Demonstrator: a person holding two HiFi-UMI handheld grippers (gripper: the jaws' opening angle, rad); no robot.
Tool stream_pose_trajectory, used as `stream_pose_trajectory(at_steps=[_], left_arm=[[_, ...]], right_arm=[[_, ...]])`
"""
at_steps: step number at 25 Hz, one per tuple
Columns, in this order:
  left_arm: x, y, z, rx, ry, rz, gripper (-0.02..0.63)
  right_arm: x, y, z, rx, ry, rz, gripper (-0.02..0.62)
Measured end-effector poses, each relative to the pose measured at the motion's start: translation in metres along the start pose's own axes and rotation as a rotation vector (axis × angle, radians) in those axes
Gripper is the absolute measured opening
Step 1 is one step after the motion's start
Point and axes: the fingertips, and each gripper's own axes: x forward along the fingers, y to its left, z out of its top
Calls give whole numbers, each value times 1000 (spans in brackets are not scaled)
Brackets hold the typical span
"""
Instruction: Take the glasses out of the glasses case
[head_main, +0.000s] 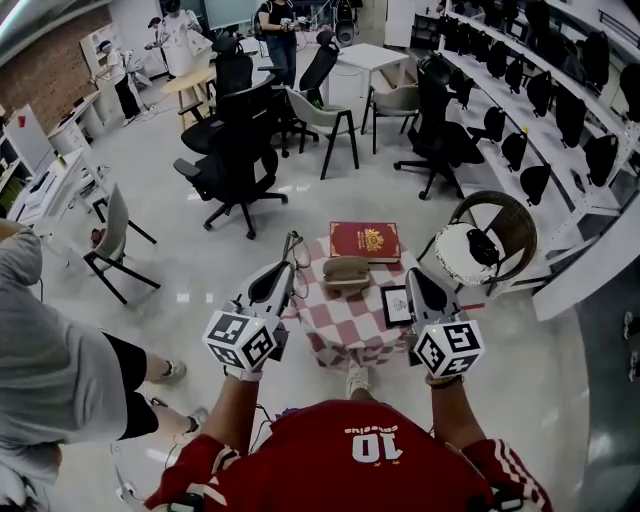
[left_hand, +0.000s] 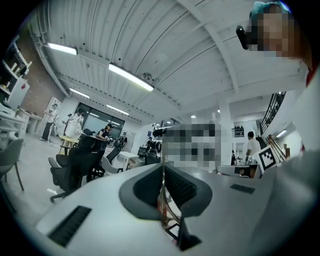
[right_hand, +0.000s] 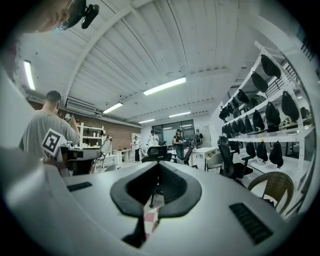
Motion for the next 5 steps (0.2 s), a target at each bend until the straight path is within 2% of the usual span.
stream_pose_trajectory(at_steps=[5], left_arm=[[-1,2,-2,-9,-8,-3,20]], right_arm=[[0,4,-3,-1,0,6,15]])
